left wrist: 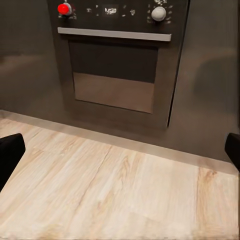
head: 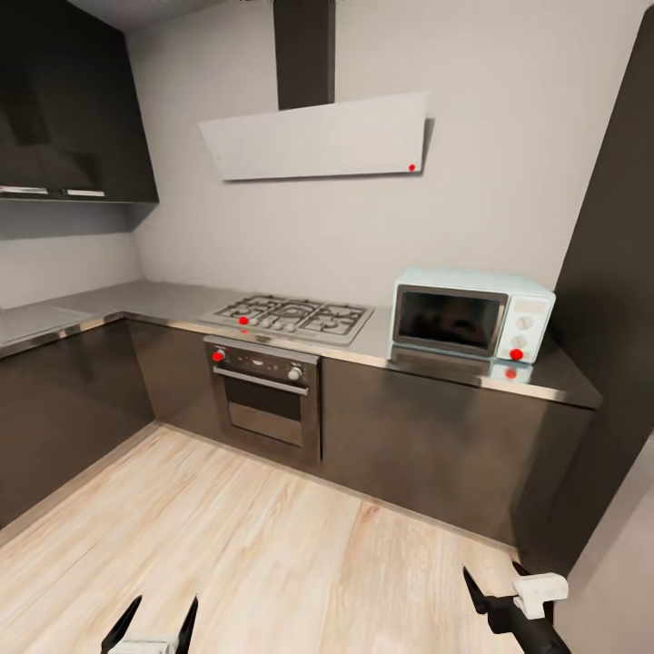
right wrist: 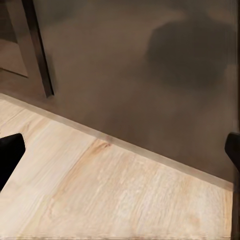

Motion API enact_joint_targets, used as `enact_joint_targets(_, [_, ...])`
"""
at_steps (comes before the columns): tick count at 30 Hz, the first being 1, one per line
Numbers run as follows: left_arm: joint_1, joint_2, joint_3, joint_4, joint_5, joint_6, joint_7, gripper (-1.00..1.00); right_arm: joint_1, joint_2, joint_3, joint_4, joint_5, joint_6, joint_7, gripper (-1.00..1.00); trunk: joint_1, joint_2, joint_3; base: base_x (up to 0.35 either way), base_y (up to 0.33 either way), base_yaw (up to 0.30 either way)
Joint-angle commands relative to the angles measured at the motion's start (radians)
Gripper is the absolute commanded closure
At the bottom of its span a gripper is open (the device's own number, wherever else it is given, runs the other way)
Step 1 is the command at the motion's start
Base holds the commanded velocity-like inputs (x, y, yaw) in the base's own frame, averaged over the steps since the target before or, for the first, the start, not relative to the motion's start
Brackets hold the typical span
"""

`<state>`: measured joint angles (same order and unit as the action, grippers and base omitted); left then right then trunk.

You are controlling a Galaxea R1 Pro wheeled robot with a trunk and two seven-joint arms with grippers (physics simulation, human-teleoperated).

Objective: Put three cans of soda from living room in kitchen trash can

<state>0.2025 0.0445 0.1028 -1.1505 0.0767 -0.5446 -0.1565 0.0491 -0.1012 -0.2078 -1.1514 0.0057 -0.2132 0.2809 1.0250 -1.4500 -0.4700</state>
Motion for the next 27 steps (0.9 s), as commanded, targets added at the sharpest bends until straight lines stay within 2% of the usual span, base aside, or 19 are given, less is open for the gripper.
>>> enact_joint_targets(1, [0.0,0.0,0.0,0.0,0.0,0.0,0.0,-1.0,0.0,0.0,0.0,0.0,0.0,0.0,0.0,-1.0,0.0,0.0,0.0,-0.321,0.0,0.0])
enact_joint_targets(14, [0.0,0.0,-0.001,0.0,-0.002,0.0,0.0,-1.0,0.0,0.004,0.005,0.0,0.0,-0.001,0.0,-1.0,0.0,0.0,0.0,-0.284,0.0,0.0])
enact_joint_targets(21, [0.0,0.0,0.0,0.0,0.0,0.002,-0.002,-1.0,0.0,0.006,0.006,0.001,-0.001,0.0,0.0,-1.0,0.0,0.0,-0.002,-0.061,0.019,0.0])
enact_joint_targets(27, [0.0,0.0,-0.003,0.0,-0.001,0.007,-0.004,-1.0,0.0,0.006,0.007,0.001,-0.002,0.003,0.0,-1.0,0.0,0.0,-0.009,0.142,0.142,0.0])
